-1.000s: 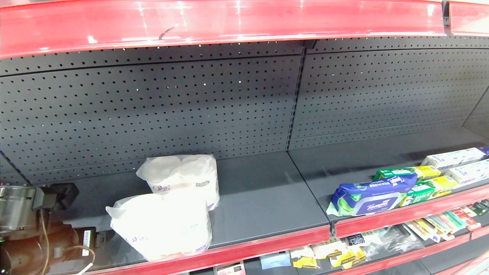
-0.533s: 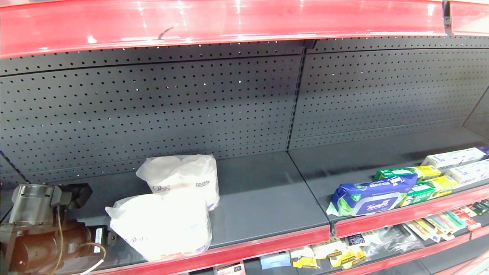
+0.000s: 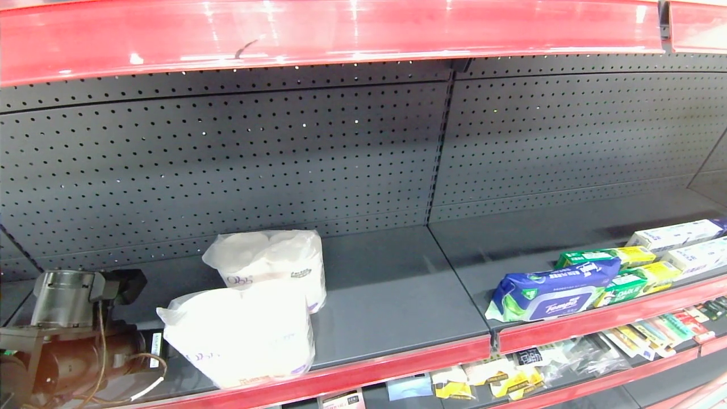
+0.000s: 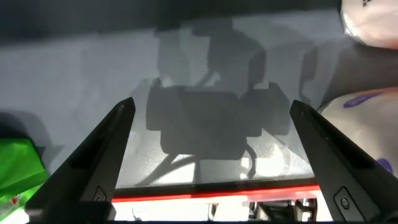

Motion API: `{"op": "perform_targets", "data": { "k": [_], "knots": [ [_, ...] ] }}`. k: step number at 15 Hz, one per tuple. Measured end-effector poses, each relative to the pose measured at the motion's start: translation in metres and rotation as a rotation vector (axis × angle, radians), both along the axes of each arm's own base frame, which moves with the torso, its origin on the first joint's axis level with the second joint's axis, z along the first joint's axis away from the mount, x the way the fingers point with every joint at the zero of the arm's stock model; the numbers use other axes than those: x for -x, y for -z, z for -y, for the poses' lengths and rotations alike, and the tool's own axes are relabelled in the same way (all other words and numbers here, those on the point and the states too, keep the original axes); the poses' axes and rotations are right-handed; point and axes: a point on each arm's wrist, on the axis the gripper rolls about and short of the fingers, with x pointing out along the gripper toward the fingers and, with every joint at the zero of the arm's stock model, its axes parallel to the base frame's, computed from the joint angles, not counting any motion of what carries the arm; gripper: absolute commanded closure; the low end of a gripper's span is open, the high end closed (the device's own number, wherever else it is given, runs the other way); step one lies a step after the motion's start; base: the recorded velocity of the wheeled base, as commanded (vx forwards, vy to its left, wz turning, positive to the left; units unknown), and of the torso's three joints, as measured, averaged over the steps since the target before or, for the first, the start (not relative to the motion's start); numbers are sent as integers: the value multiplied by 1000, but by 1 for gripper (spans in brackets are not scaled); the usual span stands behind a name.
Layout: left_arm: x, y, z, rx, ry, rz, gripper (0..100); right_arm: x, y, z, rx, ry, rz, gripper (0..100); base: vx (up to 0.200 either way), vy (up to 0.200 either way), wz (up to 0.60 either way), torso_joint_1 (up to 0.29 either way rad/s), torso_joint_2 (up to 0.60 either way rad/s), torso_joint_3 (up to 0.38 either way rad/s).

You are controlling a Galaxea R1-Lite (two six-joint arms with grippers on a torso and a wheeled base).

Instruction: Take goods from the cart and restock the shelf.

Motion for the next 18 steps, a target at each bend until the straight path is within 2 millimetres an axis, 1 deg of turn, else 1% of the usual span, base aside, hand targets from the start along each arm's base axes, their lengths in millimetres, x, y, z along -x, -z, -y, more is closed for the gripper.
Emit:
{"op": "perform_targets", "data": {
  "k": [6,18],
  "knots": [
    [-10,4,1,5,6,30,0,0,0,0,0,0,0,0,0,0,0,0,0,0],
    [-14,11,12,29,77,8,0,0,0,0,0,0,0,0,0,0,0,0,0,0]
  ]
}}
